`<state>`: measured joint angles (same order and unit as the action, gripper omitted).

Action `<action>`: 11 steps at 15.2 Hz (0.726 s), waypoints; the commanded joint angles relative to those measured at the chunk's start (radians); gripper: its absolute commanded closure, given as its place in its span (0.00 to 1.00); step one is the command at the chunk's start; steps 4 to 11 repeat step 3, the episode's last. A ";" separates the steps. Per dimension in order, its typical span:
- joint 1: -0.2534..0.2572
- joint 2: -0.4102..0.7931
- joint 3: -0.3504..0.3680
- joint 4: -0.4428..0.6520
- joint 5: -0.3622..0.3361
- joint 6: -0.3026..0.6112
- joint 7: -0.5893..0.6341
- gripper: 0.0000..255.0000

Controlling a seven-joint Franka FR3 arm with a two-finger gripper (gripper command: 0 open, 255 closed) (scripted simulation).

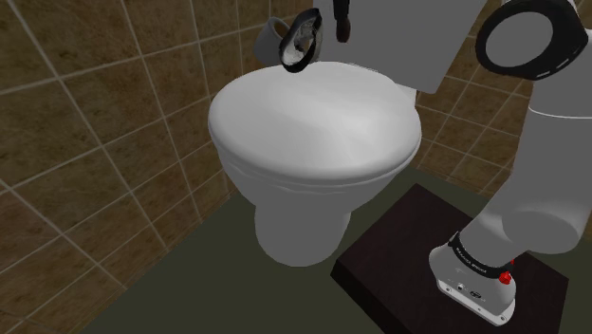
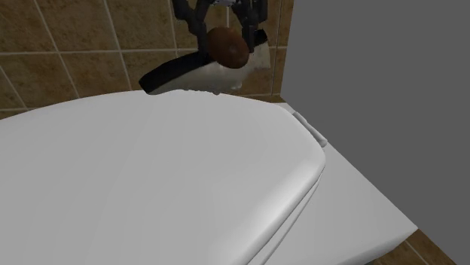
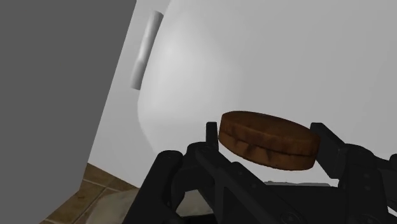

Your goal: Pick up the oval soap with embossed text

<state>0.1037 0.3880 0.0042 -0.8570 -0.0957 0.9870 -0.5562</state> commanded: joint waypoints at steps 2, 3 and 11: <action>0.002 0.059 -0.002 0.131 -0.004 -0.072 -0.007 1.00; 0.002 0.059 -0.002 0.131 -0.004 -0.072 -0.007 1.00; 0.002 0.059 -0.002 0.131 -0.004 -0.072 -0.007 1.00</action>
